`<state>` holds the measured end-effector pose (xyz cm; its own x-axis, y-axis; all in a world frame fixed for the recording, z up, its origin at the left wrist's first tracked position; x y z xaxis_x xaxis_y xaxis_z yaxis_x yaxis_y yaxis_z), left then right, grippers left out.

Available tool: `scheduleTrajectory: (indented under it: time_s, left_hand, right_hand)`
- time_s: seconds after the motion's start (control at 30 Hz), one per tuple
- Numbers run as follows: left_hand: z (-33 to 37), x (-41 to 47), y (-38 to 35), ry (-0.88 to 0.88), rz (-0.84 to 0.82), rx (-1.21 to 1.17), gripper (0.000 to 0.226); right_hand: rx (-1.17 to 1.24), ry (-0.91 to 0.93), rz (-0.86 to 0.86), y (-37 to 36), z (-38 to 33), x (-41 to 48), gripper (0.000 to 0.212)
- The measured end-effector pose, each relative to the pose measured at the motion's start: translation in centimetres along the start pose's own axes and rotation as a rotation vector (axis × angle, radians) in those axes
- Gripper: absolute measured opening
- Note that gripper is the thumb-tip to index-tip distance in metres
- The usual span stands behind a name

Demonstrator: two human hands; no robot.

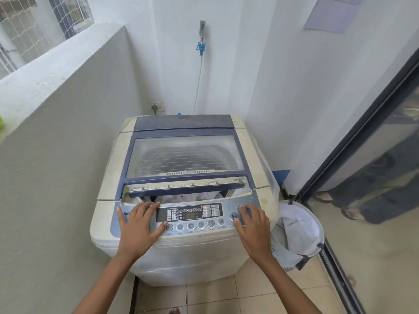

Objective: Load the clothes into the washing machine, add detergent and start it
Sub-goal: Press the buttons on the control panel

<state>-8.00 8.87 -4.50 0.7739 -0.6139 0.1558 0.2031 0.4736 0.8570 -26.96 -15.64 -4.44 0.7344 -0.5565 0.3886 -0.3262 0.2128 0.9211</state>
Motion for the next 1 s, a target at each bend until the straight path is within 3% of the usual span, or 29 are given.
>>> scheduleTrajectory:
  time_s: [0.17, 0.53, 0.7, 0.83, 1.0]
  left_hand:
    - [0.3, 0.1, 0.0, 0.003, 0.032, -0.021, 0.066]
    - [0.0, 0.2, -0.1, 0.002, 0.060, -0.049, 0.061]
    - [-0.1, 0.2, -0.3, 0.004, 0.060, -0.058, 0.061]
    - [-0.1, 0.2, -0.3, 0.004, 0.060, -0.068, 0.061]
    - [-0.3, 0.2, -0.3, 0.011, 0.065, -0.081, 0.061]
  right_hand:
    - [0.042, -0.040, -0.016, 0.1, -0.4, -0.3, 0.035]
    - [0.021, -0.079, -0.116, -1.1, -0.8, -1.7, 0.065]
    - [0.037, -0.069, -0.093, -1.0, -0.9, -1.5, 0.062]
    - [0.103, -0.107, 0.004, 0.3, -1.1, -1.8, 0.044]
    - [0.026, -0.053, 0.033, 0.2, -1.6, -3.2, 0.038]
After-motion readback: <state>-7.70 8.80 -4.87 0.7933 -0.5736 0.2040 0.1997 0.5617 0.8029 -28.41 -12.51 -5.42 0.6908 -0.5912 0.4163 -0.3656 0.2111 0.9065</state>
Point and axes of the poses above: each hand's wrist, its own x-axis towards the middle knuckle, its own y-axis out of the back of the hand, z = x × y, the point moved 3 cm from there along x, towards the middle knuckle, and after that the axes turned 15 degrees about -x, right-handed, at the moved point
